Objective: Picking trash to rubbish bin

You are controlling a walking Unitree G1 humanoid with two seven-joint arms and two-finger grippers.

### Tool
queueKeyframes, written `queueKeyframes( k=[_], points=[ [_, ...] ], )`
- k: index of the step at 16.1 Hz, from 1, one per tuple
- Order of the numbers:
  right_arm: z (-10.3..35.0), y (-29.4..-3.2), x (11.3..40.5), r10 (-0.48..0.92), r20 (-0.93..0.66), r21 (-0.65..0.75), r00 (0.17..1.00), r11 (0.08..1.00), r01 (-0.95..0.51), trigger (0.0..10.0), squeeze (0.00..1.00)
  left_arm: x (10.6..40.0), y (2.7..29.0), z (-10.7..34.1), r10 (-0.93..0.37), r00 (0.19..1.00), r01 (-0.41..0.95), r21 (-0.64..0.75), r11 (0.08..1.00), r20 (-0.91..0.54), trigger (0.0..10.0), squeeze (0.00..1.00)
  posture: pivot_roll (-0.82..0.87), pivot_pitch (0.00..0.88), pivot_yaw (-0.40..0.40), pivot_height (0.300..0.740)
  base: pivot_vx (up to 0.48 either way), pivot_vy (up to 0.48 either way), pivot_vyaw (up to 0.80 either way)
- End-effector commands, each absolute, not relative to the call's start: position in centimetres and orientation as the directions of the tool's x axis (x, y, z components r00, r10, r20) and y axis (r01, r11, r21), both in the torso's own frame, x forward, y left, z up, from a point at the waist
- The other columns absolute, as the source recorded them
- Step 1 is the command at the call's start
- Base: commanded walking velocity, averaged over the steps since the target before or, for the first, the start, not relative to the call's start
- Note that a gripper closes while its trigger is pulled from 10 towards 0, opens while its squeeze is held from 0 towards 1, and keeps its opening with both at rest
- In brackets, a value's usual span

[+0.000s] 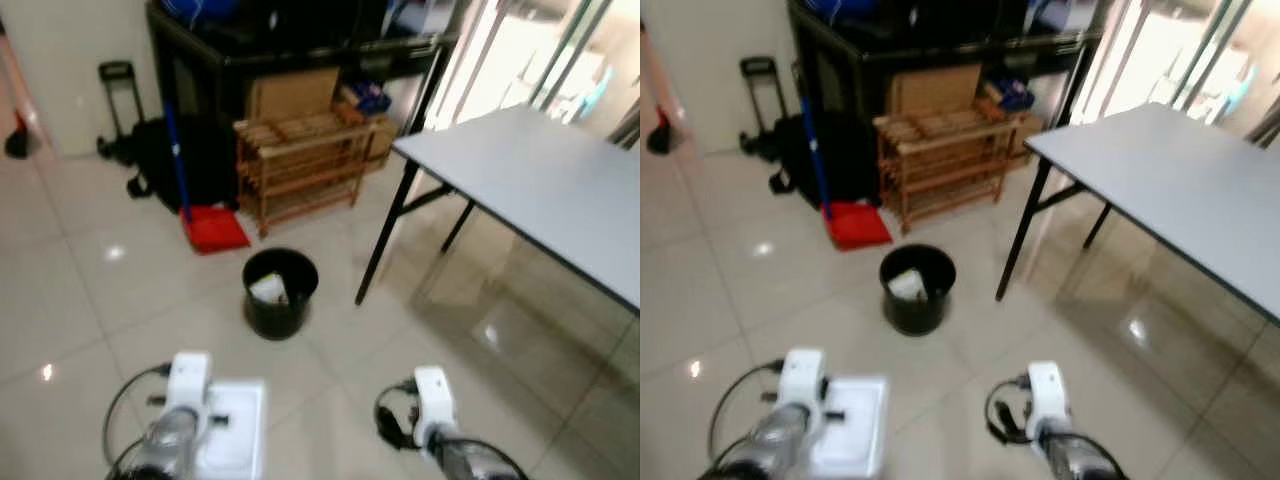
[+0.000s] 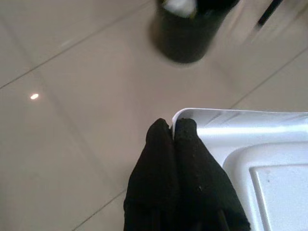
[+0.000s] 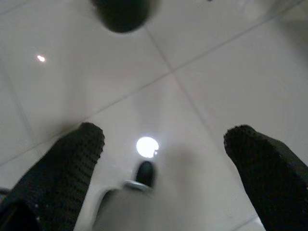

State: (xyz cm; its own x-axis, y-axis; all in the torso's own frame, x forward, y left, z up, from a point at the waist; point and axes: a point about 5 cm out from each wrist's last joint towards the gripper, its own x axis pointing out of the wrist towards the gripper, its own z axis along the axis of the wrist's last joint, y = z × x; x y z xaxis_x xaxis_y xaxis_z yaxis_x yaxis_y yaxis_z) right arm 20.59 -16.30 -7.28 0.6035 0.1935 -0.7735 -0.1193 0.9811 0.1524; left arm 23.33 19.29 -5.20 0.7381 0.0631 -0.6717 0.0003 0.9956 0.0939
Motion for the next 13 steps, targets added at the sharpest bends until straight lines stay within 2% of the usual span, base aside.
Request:
queueKeyframes(
  k=[1,13],
  points=[
    [-6.63,-16.2,21.71,0.188,-0.747,0.158,0.638,0.982,-0.104,10.0,0.0,22.84,19.8,-5.46,0.075,0.727,-0.005,0.105,0.995,-0.683,10.0,0.0,-0.02,0.018,-0.131,0.74,0.48,0.0,0.0],
    [-6.03,-16.87,22.65,0.157,-0.727,0.157,0.669,0.986,-0.061,10.0,0.0,23.24,20.23,-5.15,0.098,0.733,-0.036,0.106,0.994,-0.673,10.0,0.0,-0.03,0.066,-0.132,0.74,0.48,0.0,0.0]
  ],
)
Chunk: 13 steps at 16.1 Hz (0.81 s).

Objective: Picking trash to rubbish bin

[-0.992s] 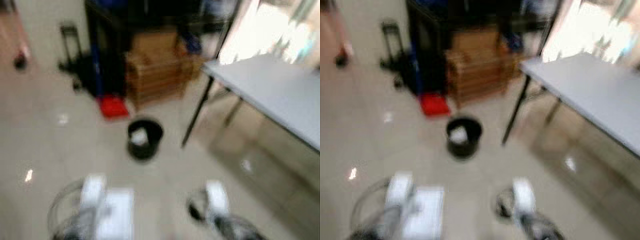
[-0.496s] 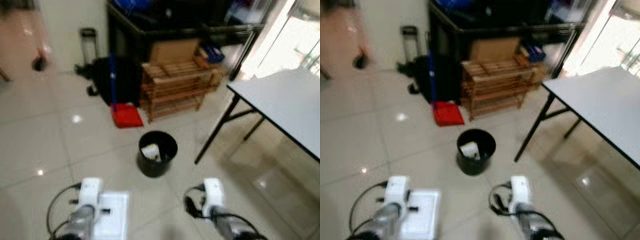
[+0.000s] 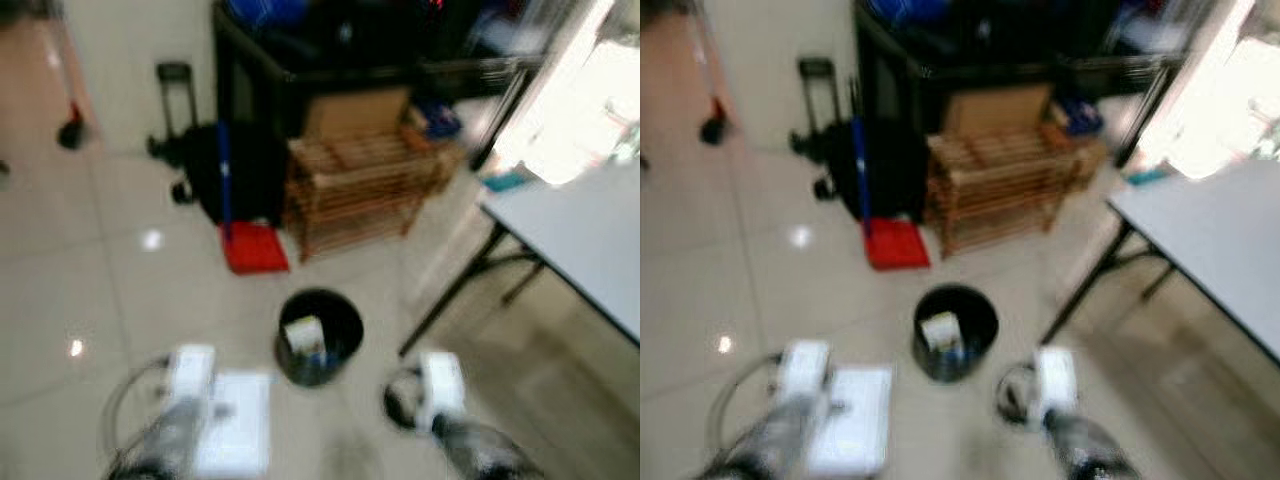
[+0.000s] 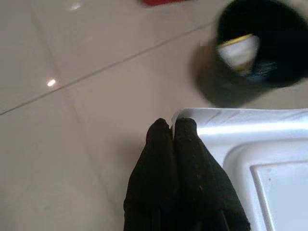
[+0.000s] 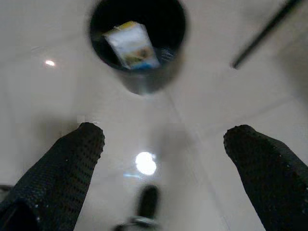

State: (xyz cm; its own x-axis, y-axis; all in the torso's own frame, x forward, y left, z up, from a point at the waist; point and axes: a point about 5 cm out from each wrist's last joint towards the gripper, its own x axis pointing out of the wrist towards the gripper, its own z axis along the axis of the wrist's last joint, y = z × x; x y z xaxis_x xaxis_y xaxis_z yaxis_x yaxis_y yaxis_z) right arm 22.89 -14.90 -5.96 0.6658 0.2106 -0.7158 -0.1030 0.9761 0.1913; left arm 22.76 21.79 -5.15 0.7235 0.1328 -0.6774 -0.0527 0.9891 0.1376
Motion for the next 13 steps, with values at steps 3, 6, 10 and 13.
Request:
queueKeyframes(
  k=[3,6,10,13],
  points=[
    [-5.98,-16.98,22.71,0.157,-0.727,0.163,0.669,0.985,-0.055,10.0,0.0,23.4,20.14,-5.06,0.097,0.735,-0.037,0.104,0.994,-0.671,10.0,0.0,-0.03,0.069,-0.132,0.74,0.48,0.0,-0.4],
    [-5.93,-17.05,22.77,0.143,-0.72,0.161,0.679,0.986,-0.037,10.0,0.0,23.49,20.11,-5.01,0.094,0.737,-0.035,0.101,0.994,-0.67,10.0,0.0,-0.03,0.07,-0.13,0.74,0.48,0.0,-0.19],
    [-6.01,-17.0,22.67,0.132,-0.72,0.156,0.681,0.987,-0.026,10.0,0.0,23.47,20.3,-5.0,0.094,0.736,-0.032,0.104,0.994,-0.671,10.0,0.0,-0.02,0.063,-0.124,0.74,0.48,0.0,0.0],
    [-5.88,-16.87,22.89,0.133,-0.715,0.157,0.686,0.987,-0.028,10.0,0.0,23.56,20.29,-4.94,0.088,0.736,-0.021,0.107,0.994,-0.672,10.0,0.0,-0.03,0.052,-0.118,0.74,0.48,0.0,0.0]
  ],
)
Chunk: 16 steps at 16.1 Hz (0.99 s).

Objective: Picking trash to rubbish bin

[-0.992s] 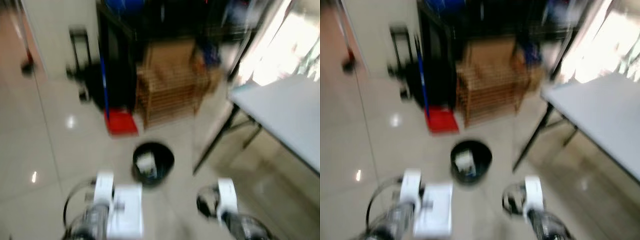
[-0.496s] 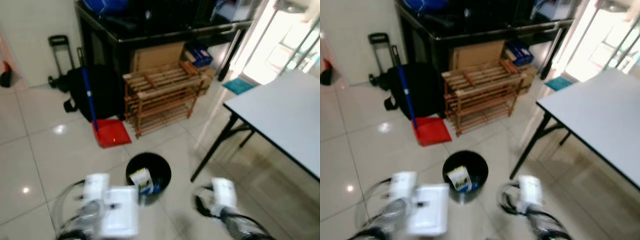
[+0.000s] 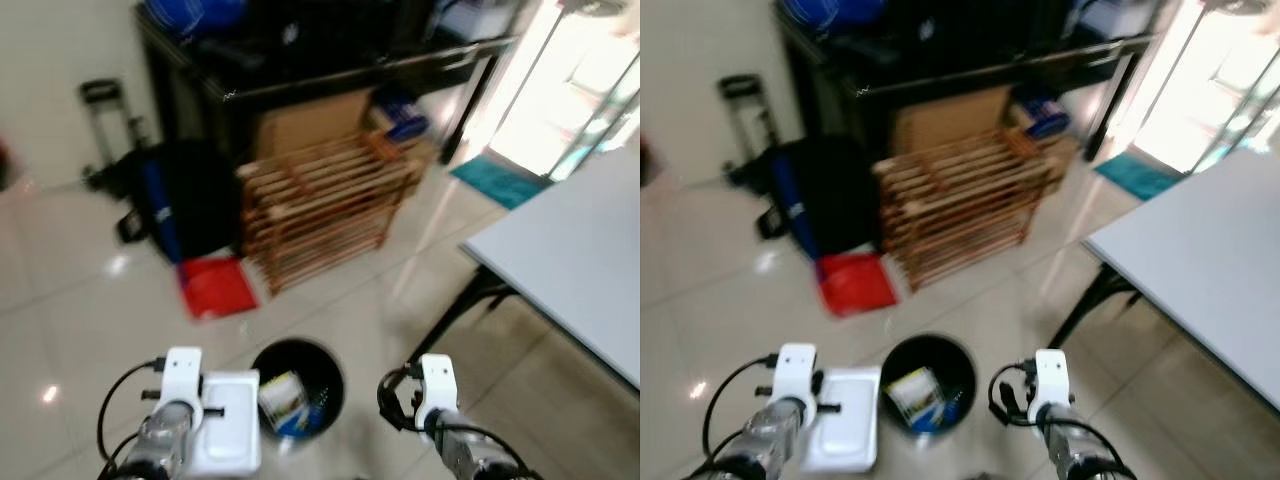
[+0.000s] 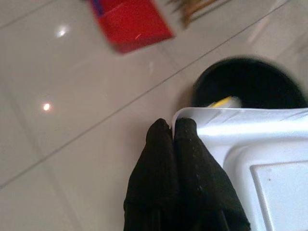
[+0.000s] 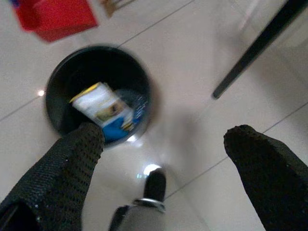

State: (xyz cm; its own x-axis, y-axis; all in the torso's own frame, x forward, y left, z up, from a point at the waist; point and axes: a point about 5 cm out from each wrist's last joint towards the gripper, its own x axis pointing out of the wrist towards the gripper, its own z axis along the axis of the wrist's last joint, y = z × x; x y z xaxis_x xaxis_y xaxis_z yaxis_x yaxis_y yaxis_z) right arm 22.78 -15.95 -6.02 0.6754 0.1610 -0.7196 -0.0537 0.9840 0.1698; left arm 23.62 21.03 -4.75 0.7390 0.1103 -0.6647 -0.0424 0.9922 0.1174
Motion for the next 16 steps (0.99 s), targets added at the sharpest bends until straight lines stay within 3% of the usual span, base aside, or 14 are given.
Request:
queueKeyframes(
  k=[1,7,9,12,16],
  points=[
    [-5.8,-16.9,22.9,0.132,-0.713,0.153,0.688,0.988,-0.03,10.0,0.0,23.6,20.3,-4.9,0.087,0.736,-0.02,0.107,0.994,-0.672,10.0,0.0,-0.03,0.049,-0.117,0.74,0.48,0.0,0.0],
    [-5.1,-16.5,24.0,0.177,-0.69,0.145,0.702,0.984,-0.106,10.0,0.0,24.0,19.5,-4.7,0.054,0.744,0.025,0.109,0.994,-0.665,10.0,0.0,-0.03,0.028,-0.121,0.74,0.48,0.0,0.0],
    [-4.8,-16.2,24.5,0.202,-0.675,0.153,0.71,0.979,-0.133,10.0,0.0,24.5,19.1,-4.4,0.046,0.763,0.031,0.106,0.994,-0.645,10.0,0.0,-0.04,0.024,-0.123,0.74,0.163,0.0,0.0],
    [-3.5,-15.5,26.0,0.286,-0.647,0.135,0.707,0.955,-0.263,10.0,0.0,25.7,16.9,-3.8,-0.072,0.779,0.111,0.023,0.994,-0.623,10.0,0.0,-0.06,0.043,-0.138,0.74,0.0,0.0,0.0],
    [-1.6,-14.7,27.8,0.404,-0.579,0.13,0.708,0.903,-0.409,10.0,0.0,25.7,12.9,-3.9,-0.272,0.712,0.332,-0.031,0.943,-0.647,10.0,0.0,-0.1,0.06,-0.157,0.74,0.0,0.0,0.0]
  ],
)
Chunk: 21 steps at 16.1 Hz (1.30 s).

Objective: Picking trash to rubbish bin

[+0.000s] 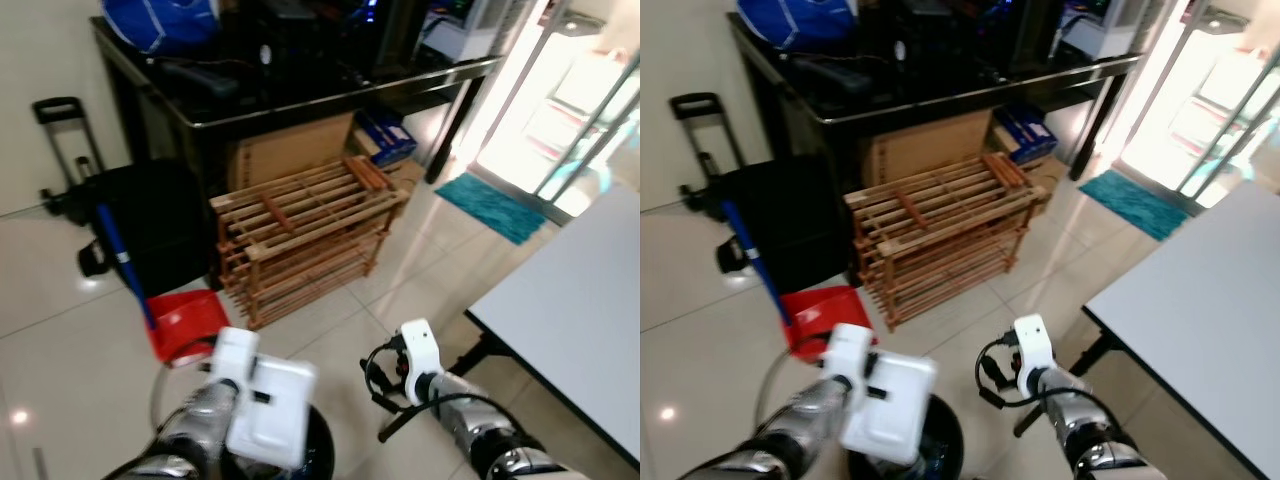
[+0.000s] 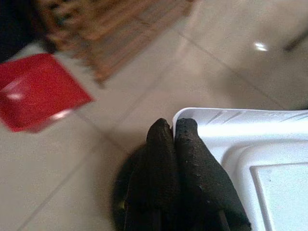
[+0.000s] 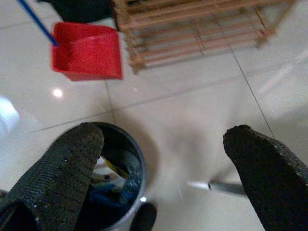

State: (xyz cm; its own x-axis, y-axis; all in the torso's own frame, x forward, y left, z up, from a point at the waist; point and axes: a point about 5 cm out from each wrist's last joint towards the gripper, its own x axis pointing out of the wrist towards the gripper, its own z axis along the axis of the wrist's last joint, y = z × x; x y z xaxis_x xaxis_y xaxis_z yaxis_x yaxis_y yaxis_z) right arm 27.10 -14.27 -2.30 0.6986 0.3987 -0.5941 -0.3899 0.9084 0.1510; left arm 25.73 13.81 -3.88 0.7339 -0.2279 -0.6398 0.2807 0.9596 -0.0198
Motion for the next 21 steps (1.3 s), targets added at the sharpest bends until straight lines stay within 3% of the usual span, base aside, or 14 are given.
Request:
queueKeyframes(
  k=[1,6,11,12,13,21],
  points=[
    [-1.4,-14.5,27.9,0.424,-0.576,0.132,0.699,0.892,-0.433,10.0,0.0,25.7,12.3,-3.9,-0.294,0.704,0.358,-0.035,0.933,-0.647,10.0,0.0,-0.11,0.065,-0.159,0.74,0.0,0.0,0.0],
    [-0.1,-13.4,28.0,0.575,-0.539,0.149,0.615,0.784,-0.603,10.0,0.0,25.9,9.6,-3.5,-0.389,0.66,0.491,-0.022,0.871,-0.643,10.0,0.0,-0.15,0.092,-0.165,0.74,0.0,0.0,0.0],
    [0.6,-13.4,27.9,0.604,-0.521,0.14,0.603,0.757,-0.638,10.0,0.0,26.1,10.2,-3.4,-0.358,0.677,0.509,0.058,0.859,-0.644,10.0,0.0,-0.15,0.106,-0.168,0.74,0.0,0.0,0.0],
    [0.7,-13.4,27.8,0.605,-0.524,0.137,0.6,0.755,-0.641,10.0,0.0,26.3,11.0,-3.4,-0.287,0.697,0.523,0.193,0.83,-0.657,10.0,0.0,-0.15,0.111,-0.169,0.74,0.0,0.0,0.0],
    [0.8,-13.4,27.7,0.604,-0.525,0.138,0.599,0.755,-0.641,10.0,0.0,26.5,11.5,-3.3,-0.251,0.716,0.508,0.239,0.828,-0.652,10.0,0.0,-0.15,0.112,-0.17,0.74,0.0,0.0,0.0],
    [1.3,-13.8,27.4,0.605,-0.532,0.136,0.593,0.752,-0.645,10.0,0.0,27.5,12.3,-2.5,-0.181,0.785,0.426,0.304,0.852,-0.593,10.0,0.0,-0.16,0.116,-0.164,0.74,0.0,0.0,0.0]
  ],
)
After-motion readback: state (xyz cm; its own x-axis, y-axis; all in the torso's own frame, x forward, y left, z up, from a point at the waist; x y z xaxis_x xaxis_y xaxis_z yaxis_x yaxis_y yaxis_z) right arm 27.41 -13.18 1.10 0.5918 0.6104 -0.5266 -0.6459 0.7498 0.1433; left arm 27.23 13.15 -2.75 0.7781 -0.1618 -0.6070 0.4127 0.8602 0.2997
